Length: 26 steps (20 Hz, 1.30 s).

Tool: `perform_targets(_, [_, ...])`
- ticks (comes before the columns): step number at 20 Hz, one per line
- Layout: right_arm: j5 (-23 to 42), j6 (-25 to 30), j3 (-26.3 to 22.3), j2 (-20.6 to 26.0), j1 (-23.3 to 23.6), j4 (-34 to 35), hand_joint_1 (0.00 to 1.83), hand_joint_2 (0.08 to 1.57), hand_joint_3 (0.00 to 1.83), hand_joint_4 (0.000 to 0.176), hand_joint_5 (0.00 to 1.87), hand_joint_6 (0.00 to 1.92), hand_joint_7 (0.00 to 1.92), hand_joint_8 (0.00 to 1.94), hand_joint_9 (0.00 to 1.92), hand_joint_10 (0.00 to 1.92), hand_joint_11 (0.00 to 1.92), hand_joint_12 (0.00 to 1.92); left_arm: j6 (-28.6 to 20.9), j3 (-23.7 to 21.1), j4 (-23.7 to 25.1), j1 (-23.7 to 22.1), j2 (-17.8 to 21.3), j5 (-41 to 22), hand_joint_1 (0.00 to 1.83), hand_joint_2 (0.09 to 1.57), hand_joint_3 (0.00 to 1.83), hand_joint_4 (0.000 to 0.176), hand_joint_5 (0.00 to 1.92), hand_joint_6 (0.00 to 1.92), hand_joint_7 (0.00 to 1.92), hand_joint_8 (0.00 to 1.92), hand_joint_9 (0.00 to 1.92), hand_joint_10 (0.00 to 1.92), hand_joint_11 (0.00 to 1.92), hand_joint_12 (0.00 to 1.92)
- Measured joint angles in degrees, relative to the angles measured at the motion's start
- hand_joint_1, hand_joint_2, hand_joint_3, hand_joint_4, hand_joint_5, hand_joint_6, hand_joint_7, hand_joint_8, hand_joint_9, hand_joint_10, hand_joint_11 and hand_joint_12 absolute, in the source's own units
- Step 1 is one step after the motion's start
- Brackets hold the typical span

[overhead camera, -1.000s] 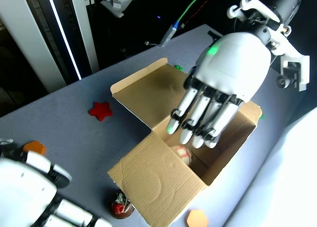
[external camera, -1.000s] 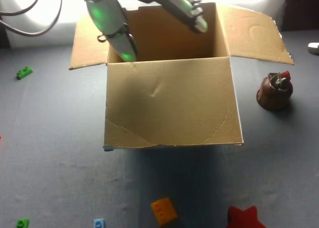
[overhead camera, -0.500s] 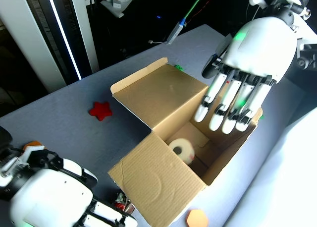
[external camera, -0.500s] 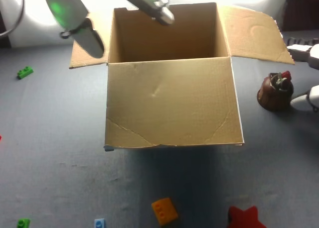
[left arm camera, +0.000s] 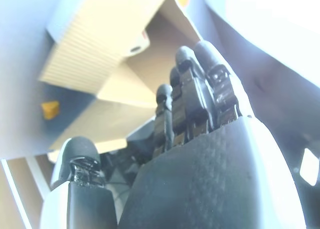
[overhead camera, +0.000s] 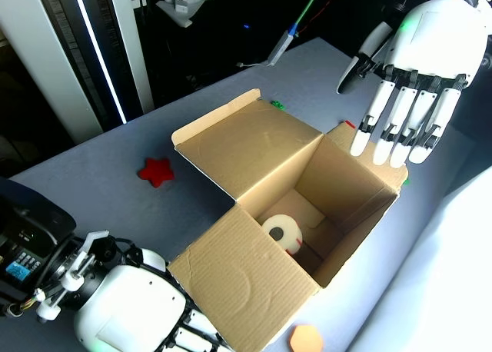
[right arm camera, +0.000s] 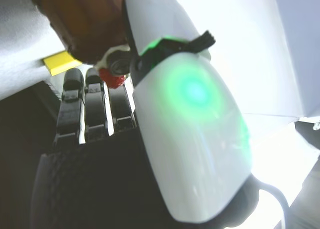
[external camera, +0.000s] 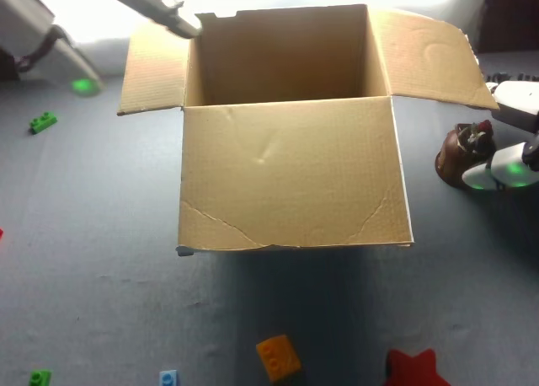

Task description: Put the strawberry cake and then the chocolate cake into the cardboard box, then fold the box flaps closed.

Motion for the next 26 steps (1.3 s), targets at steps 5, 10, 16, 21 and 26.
perform_targets(5, [-0.1,-0.3,0.4,-0.4,-0.1,0.0,1.14,1.08,0.0,0.025,0.03,0.0,0.02,0.0,0.02,0.0,0.0,0.01,-1.3,-0.7,0.4,0.0,4.9,0.0,0.09,1.18,0.01,0.051,0.2,0.0,0.28,0.0,0.37,0.0,0.0,1.04])
perform_targets(10, [0.0,-0.3,0.7,-0.4,-0.1,0.0,1.16,1.07,0.0,0.023,0.03,0.0,0.05,0.01,0.04,0.01,0.03,0.02,-2.2,-4.3,0.4,1.6,10.5,0.2,0.12,1.17,0.0,0.05,0.21,0.0,0.27,0.0,0.36,0.0,0.0,1.04])
perform_targets(16, [0.1,-0.3,0.8,-0.4,-0.6,0.0,1.19,1.06,0.0,0.029,0.04,0.0,0.04,0.0,0.04,0.0,0.02,0.01,-2.9,-10.3,-1.3,7.1,17.0,0.7,0.12,1.17,0.0,0.046,0.22,0.0,0.28,0.0,0.38,0.0,0.0,1.08])
perform_targets(21, [0.0,-0.3,0.8,-0.4,-0.6,0.0,1.19,1.05,0.0,0.024,0.13,0.0,0.15,0.01,0.12,0.01,0.01,0.24,-2.3,-11.5,-9.2,14.6,19.4,2.6,0.15,1.17,0.0,0.049,0.22,0.0,0.28,0.0,0.37,0.0,0.0,1.1])
perform_targets(26, [0.0,-0.3,0.8,-0.4,-0.6,0.0,1.24,1.05,0.0,0.0,0.53,0.11,0.63,0.04,0.51,0.37,0.0,1.43,0.5,-12.0,-17.9,19.0,20.9,4.5,0.15,1.17,0.0,0.05,0.22,0.0,0.28,0.0,0.37,0.0,0.0,1.1])
